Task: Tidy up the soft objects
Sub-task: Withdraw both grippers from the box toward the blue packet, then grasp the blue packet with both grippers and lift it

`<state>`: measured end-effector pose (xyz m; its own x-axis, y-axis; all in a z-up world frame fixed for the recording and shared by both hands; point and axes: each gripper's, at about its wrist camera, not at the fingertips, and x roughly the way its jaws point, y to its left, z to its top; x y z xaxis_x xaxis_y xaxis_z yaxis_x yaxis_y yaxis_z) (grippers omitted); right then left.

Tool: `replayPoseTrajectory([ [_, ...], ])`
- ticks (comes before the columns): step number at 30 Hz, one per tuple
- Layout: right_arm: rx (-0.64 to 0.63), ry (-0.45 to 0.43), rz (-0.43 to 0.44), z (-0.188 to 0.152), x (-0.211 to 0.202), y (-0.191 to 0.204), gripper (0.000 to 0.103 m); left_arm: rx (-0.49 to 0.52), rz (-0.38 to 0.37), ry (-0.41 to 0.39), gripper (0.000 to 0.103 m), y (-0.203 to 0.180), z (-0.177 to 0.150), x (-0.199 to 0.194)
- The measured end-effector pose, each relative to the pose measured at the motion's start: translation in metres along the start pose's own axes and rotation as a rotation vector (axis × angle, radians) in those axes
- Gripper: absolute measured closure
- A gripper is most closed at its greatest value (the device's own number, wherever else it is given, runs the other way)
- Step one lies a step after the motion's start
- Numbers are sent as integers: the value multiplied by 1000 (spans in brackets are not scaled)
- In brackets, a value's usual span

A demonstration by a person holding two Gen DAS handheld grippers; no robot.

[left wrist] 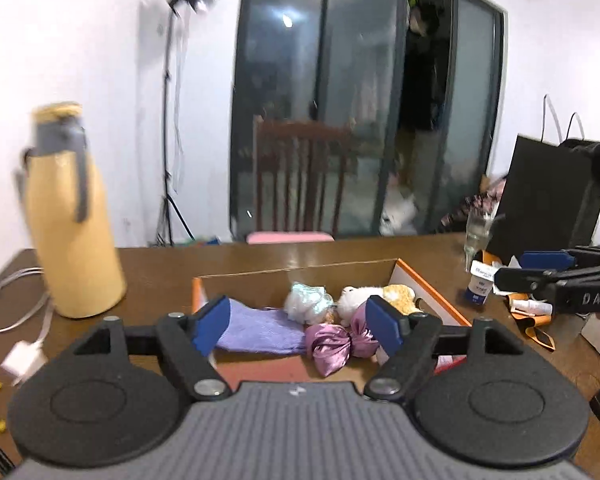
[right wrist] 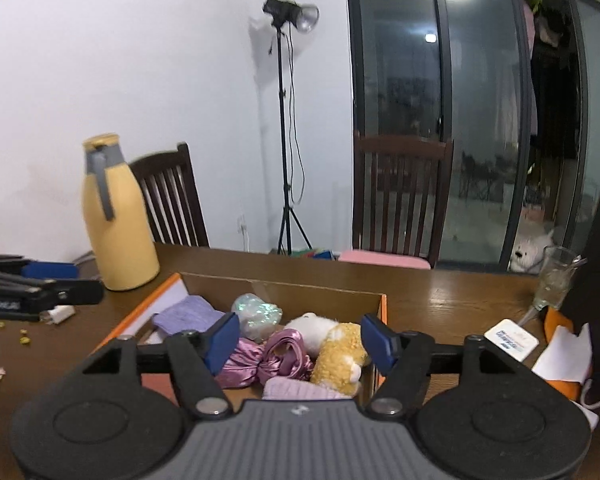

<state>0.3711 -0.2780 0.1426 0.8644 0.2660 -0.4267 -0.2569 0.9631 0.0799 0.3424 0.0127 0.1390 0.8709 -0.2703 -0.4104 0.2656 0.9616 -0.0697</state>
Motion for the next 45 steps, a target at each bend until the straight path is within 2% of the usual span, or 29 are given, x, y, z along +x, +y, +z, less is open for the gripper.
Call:
replayPoseTrajectory([
  [6, -49, -42, 43, -30, -58, 25, 24, -19, 28, -106, 20, -4, -43, -86],
  [12, -37, -103, 70, -75, -109, 55, 20, -10, 74, -176, 16, -15, -96, -146],
  [17, -32, -174, 75, -119, -148, 84, 17, -8, 145, -187, 13, -22, -140, -179],
  [20, -41, -181, 76, -148, -165, 99, 16, -42, 134, -178, 11, -23, -163, -198],
  [23, -22, -174, 66, -178, -181, 106, 15, -33, 110, -160, 5, -26, -182, -209],
  [28, -14, -111, 82, -207, -183, 110, 15, -8, 70, -131, 3, -38, -195, -199],
  [36, 28, -95, 51, -207, -157, 101, 15, -36, 74, -73, 2, -37, -203, -168],
  [40, 48, -62, 65, -204, -133, 97, 17, -49, 87, -42, 2, -27, -196, -142],
  [42, 42, -41, 81, -200, -119, 99, 21, -52, 81, -46, 2, -19, -188, -126],
  [45, 59, -5, 143, -192, -92, 103, 26, -93, 87, -47, 2, 4, -169, -92],
])
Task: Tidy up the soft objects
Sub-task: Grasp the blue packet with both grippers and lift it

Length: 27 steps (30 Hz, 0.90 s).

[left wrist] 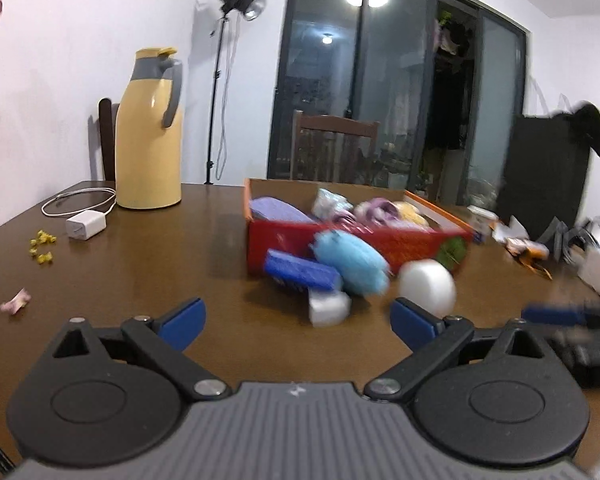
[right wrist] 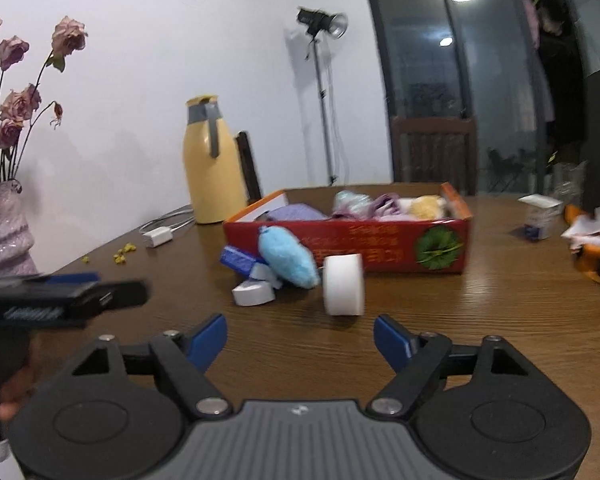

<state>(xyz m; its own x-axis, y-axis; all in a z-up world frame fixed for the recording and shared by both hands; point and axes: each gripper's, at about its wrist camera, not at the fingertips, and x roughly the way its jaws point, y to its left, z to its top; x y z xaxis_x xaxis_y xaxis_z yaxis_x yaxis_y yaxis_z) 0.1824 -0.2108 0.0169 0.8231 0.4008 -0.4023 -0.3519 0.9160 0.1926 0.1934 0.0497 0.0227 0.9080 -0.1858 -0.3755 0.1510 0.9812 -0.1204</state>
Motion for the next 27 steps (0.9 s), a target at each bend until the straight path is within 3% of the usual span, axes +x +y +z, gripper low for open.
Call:
replayPoseTrajectory([
  [2, 22, 27, 37, 6, 24, 2, 26, -57, -12, 22, 7, 15, 16, 26],
  [5, 46, 52, 87, 17, 65, 9, 26, -135, -108, 124, 18, 36, 40, 73],
  [6, 54, 59, 107, 22, 82, 12, 29, -145, -140, 143, 29, 40, 45, 85],
  [11, 76, 86, 99, 39, 136, 24, 42, -110, -189, 216, 50, 44, 57, 137],
  [13, 108, 108, 101, 41, 151, 24, 47, -117, -203, 249, 67, 46, 55, 148],
  [14, 123, 119, 106, 41, 157, 23, 53, -130, -206, 261, 70, 47, 54, 150],
  [15, 143, 124, 111, 40, 161, 22, 62, -144, -212, 259, 72, 49, 52, 149],
  [18, 169, 107, 99, 41, 160, 19, 75, -195, -203, 238, 75, 54, 49, 136],
  [24, 41, 18, 108, 46, 97, 31, 77, -224, -258, 123, 77, 35, 49, 61],
  [27, 12, 27, 136, 35, 53, 30, 76, -259, -281, 128, 77, 20, 28, 29],
])
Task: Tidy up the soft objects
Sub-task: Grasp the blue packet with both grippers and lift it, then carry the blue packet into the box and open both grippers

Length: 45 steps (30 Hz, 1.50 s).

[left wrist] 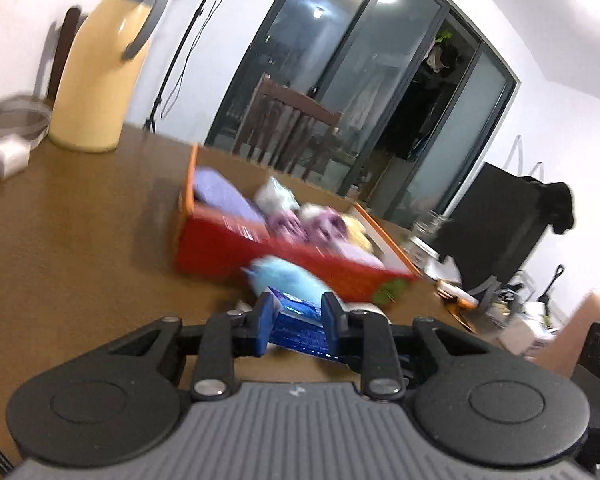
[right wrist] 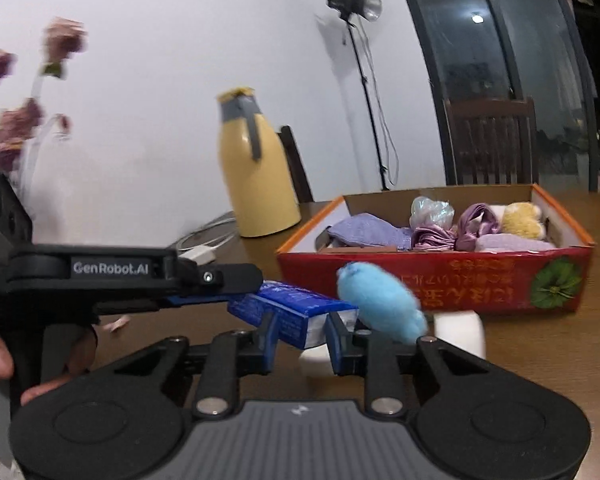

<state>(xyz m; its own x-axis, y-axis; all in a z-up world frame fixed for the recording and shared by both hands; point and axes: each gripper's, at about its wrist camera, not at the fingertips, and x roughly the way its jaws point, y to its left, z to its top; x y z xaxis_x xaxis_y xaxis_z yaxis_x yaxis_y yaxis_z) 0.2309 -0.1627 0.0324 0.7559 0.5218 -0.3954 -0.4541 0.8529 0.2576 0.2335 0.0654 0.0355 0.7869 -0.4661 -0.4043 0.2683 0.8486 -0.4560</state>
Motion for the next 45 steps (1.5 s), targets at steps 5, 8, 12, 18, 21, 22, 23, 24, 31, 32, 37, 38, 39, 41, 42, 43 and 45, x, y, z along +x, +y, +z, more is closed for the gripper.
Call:
replayPoseTrajectory([
  [5, -41, 98, -36, -42, -48, 2, 73, -20, -23, 75, 76, -27, -69, -17],
  [8, -23, 109, -76, -61, -68, -2, 68, 1, -27, 123, 75, -41, -94, -19],
  [12, -24, 119, -54, -73, -93, -3, 64, -1, -57, 156, 75, -47, -107, -30],
  [18, 78, 75, -51, -75, -110, -17, 64, -23, -34, 126, 61, -42, -105, -39],
  [21, 133, 87, -69, -75, -100, -27, 63, -24, 0, 138, 61, -39, -101, -27],
  [22, 144, 98, -78, -76, -96, -29, 63, -21, -6, 144, 61, -39, -102, -25],
  [23, 146, 105, -81, -77, -94, -29, 63, -17, -19, 154, 61, -40, -102, -23],
  [24, 143, 110, -78, -78, -93, -28, 63, -11, -27, 164, 62, -41, -104, -22],
  [31, 78, 135, -78, -87, -84, -20, 75, -15, -30, 173, 77, -40, -118, -15],
  [32, 85, 135, -75, -87, -83, -21, 75, -10, -28, 172, 77, -40, -118, -15],
  [37, 144, 140, -66, -90, -89, -26, 74, -2, -29, 191, 77, -43, -117, -17],
  [38, 142, 142, -77, -91, -90, -24, 73, 3, -27, 186, 77, -44, -118, -17],
  [39, 148, 141, -86, -91, -91, -24, 69, 9, -22, 177, 77, -45, -120, -18],
  [41, 172, 135, -82, -93, -89, -31, 62, 17, -19, 160, 78, -47, -122, -19],
  [42, 172, 138, -65, -93, -89, -34, 62, 5, -24, 155, 79, -46, -122, -18],
  [43, 182, 144, -46, -91, -88, -36, 62, -7, -29, 150, 80, -44, -122, -19],
  [45, 243, 149, -5, -89, -85, -43, 74, -31, -27, 131, 80, -43, -120, -17],
])
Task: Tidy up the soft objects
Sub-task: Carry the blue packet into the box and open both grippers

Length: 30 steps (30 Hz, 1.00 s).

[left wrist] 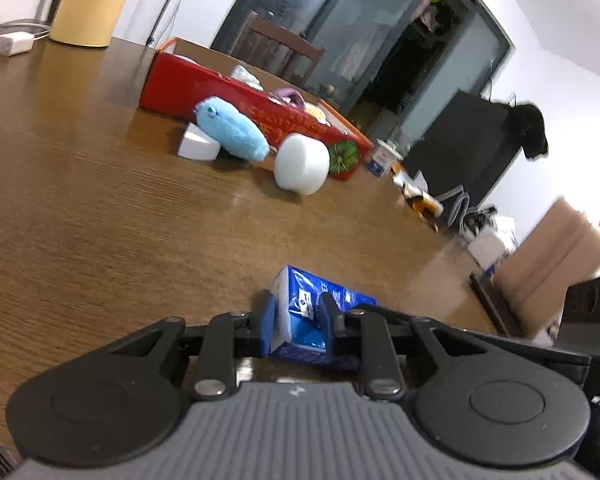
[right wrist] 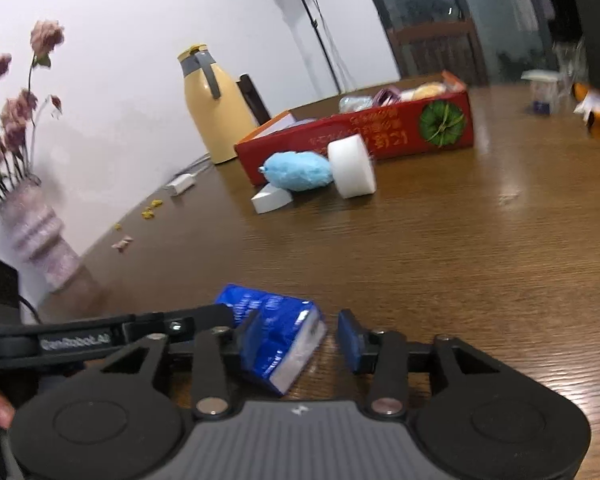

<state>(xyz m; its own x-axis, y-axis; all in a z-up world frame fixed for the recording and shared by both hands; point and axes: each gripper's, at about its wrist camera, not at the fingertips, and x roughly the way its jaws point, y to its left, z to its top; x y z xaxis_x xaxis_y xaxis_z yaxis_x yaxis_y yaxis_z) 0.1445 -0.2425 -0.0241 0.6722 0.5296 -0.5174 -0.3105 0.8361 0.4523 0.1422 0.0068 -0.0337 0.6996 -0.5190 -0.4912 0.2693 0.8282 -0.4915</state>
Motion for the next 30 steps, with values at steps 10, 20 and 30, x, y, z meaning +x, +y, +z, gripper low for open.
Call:
replayPoseTrajectory([
  [10, -199, -277, -5, 139, 29, 10, 78, 102, -78, -208, 80, -10, 139, 40],
  [20, -156, -82, -76, 257, 172, -48, 78, 46, 79, -35, 80, 27, 239, 176],
  [30, -183, -51, -134, 245, 183, -53, 63, 191, 120, -25, 61, 21, 226, 166],
])
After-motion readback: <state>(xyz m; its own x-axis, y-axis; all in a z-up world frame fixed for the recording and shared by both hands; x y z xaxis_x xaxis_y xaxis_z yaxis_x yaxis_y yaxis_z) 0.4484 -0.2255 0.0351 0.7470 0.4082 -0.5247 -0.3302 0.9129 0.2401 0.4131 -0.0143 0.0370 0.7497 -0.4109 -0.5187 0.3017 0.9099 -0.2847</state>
